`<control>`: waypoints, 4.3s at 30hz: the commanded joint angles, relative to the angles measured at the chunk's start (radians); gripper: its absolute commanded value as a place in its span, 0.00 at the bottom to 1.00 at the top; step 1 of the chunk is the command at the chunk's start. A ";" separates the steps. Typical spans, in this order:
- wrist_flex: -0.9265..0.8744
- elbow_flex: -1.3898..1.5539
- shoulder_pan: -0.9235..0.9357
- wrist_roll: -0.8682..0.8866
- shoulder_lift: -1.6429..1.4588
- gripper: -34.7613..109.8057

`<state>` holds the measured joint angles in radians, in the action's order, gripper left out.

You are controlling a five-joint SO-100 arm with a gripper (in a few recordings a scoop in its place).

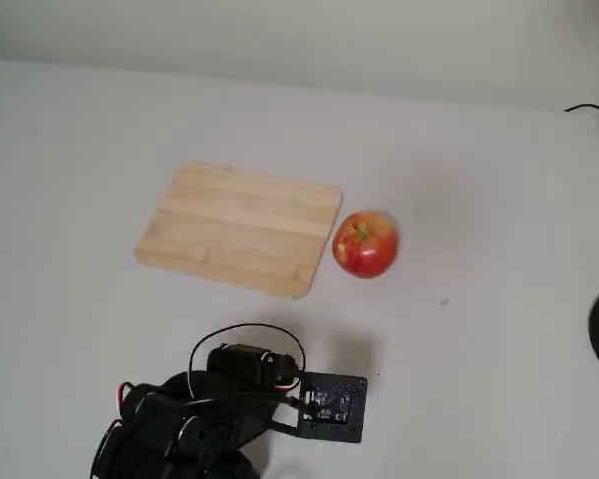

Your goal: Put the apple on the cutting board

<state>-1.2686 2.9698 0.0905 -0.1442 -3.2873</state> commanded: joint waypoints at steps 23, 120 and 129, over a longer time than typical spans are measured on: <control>-0.012 -0.828 0.014 -0.282 0.922 0.76; -0.560 -2.738 -0.540 0.114 2.456 0.76; -0.545 -2.404 -0.459 0.120 1.967 0.76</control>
<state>-1.7763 0.4510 -0.4050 -0.0291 -1.0431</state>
